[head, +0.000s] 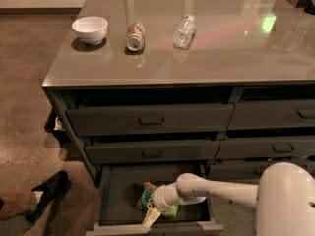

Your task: Pick green rice chip bag from bottom drawer and place on counter

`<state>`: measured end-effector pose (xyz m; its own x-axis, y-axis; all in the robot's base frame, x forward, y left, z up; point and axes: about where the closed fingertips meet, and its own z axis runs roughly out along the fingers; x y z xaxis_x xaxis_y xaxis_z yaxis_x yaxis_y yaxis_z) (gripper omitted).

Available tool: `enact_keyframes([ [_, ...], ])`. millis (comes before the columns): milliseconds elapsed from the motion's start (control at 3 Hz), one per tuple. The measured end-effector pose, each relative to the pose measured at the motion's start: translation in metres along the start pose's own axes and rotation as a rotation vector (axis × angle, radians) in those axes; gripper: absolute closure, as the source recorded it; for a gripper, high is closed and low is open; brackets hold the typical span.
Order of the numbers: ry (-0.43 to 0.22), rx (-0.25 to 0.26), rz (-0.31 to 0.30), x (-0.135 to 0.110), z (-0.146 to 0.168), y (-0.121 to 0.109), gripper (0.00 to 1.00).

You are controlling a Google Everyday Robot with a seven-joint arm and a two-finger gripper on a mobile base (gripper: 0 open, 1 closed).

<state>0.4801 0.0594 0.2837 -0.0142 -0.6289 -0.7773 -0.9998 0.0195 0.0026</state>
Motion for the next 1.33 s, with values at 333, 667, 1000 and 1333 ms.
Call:
enact_keyframes([
  [333, 0.006, 0.019, 0.002, 0.01, 0.001, -0.009, 0.0],
  [667, 0.018, 0.056, -0.021, 0.026, -0.005, -0.028, 0.0],
  [1000, 0.04, 0.09, -0.043, 0.046, -0.011, -0.05, 0.0],
  [1333, 0.063, 0.102, -0.036, 0.072, -0.012, -0.068, 0.0],
])
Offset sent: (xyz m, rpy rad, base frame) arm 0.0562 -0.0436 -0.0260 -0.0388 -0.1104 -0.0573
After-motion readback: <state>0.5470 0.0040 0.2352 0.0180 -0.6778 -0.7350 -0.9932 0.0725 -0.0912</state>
